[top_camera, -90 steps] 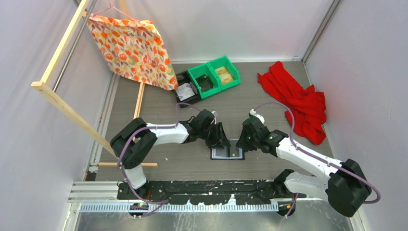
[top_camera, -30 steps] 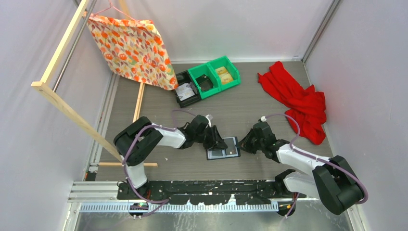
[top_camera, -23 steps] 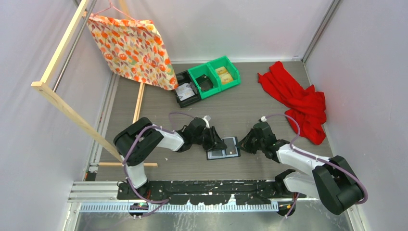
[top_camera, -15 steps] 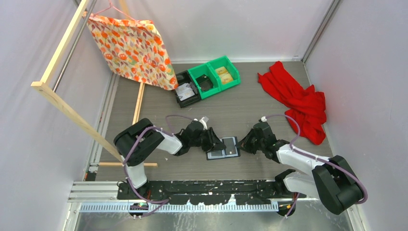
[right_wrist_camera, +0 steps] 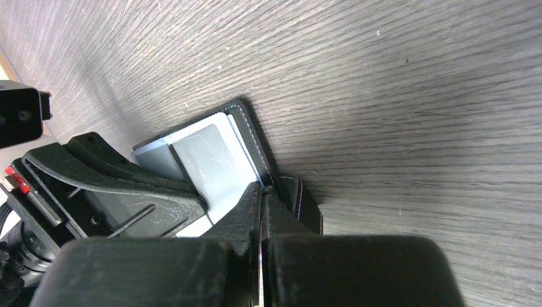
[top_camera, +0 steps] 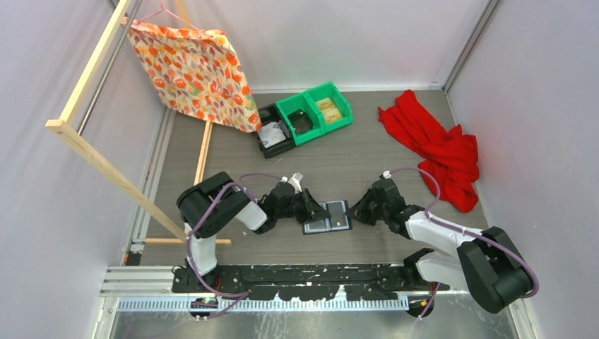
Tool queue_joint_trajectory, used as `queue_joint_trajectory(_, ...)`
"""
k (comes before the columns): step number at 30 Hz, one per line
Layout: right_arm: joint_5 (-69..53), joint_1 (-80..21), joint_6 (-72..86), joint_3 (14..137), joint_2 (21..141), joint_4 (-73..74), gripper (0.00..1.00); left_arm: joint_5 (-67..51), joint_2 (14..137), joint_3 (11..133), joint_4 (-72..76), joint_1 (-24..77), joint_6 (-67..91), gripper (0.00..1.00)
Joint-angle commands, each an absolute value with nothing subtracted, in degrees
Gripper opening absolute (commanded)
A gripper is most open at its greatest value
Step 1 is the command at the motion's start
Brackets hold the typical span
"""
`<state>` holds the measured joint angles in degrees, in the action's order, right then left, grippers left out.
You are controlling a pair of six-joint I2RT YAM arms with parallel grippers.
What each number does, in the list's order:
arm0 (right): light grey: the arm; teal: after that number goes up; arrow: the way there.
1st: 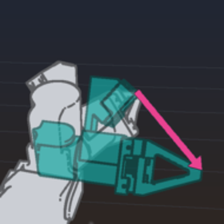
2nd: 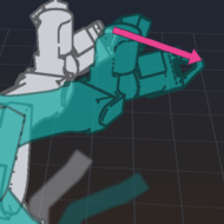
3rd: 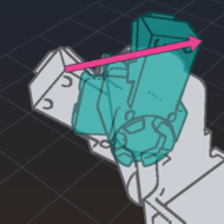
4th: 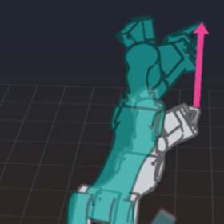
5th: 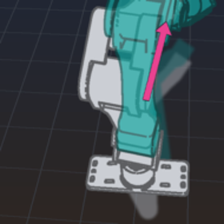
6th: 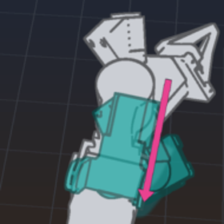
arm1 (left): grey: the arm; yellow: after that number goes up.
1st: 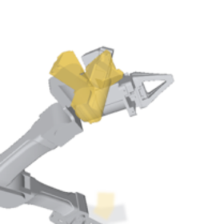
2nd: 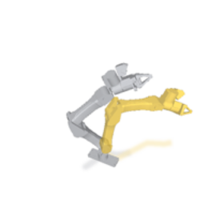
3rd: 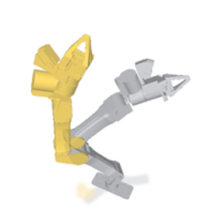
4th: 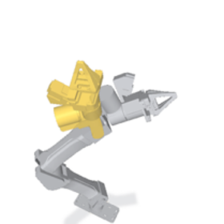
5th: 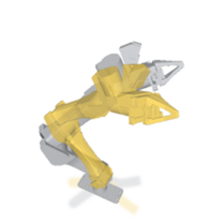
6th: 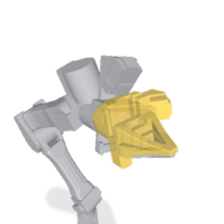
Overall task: Take the credit cards out of the card holder
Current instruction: Remove the credit card from the card holder.
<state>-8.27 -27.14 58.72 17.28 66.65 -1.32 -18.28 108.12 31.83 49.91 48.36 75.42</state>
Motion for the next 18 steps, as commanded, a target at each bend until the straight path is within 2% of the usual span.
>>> queue_joint_trajectory(1, -7.2, -27.5, 57.9, 15.3, 69.8, 2.5, 0.01, -15.3, 107.6, 30.5, 49.1, 48.2, 74.3, 0.07)
queue_joint_trajectory(4, -7.1, -27.4, 57.9, 15.3, 69.8, 2.5, 0.01, -15.2, 107.6, 30.3, 49.2, 48.2, 74.4, 0.01)
queue_joint_trajectory(18, -6.4, -26.7, 56.9, 15.9, 69.0, 4.7, 0.01, -14.2, 105.0, 26.3, 48.3, 47.9, 74.6, 0.01)
